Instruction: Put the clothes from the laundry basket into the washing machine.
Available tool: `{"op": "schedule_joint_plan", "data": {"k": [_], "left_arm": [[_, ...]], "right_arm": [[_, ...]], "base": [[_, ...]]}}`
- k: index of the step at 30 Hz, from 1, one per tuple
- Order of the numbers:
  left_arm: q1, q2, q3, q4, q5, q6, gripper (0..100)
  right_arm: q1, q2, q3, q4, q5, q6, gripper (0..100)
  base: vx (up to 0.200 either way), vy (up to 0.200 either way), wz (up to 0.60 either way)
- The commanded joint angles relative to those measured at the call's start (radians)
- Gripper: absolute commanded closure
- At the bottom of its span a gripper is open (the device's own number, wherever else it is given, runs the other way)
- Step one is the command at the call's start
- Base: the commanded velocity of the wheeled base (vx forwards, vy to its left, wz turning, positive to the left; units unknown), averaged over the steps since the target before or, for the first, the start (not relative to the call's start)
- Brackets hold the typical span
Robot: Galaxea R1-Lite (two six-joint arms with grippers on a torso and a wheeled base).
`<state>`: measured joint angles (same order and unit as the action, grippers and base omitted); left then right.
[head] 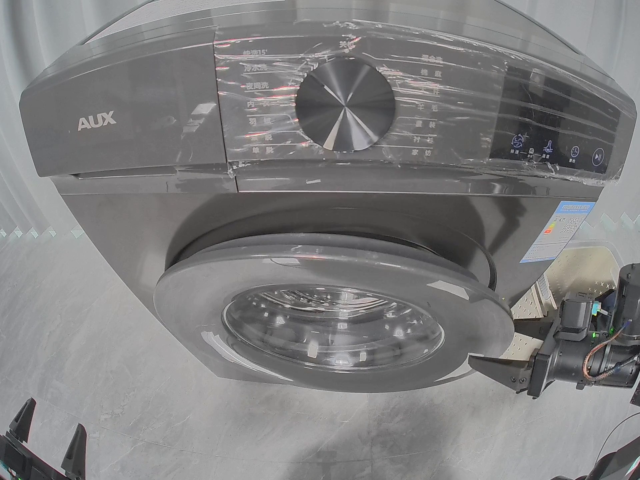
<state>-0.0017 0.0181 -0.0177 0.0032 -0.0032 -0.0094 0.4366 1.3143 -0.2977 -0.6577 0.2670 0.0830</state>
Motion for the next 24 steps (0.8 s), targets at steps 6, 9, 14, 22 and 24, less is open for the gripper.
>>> {"op": "schedule_joint_plan", "data": {"k": [6, 9, 14, 22, 24], "left_arm": [[0.000, -0.015, 0.016, 0.000, 0.000, -0.004, 0], [0.000, -0.013, 0.016, 0.000, -0.001, -0.001, 0], [0.000, -0.015, 0.016, 0.000, -0.001, -0.001, 0], [0.000, -0.015, 0.016, 0.000, -0.001, -0.001, 0], [0.000, -0.015, 0.016, 0.000, -0.001, -0.001, 0]], "right_arm": [[-0.012, -0.075, 0.046, -0.002, -0.002, -0.005, 0], [-0.010, -0.035, 0.017, -0.005, -0.002, -0.003, 0], [-0.002, 0.023, 0.000, -0.008, 0.000, -0.003, 0], [0.040, 0.020, 0.041, -0.005, 0.001, -0.003, 0], [0.056, -0.015, 0.071, -0.003, 0.000, -0.006, 0]], "base": [[-0.067, 0.000, 0.00], [-0.200, 0.000, 0.00], [-0.040, 0.000, 0.00], [0.000, 0.000, 0.00], [0.000, 0.000, 0.00]]}}
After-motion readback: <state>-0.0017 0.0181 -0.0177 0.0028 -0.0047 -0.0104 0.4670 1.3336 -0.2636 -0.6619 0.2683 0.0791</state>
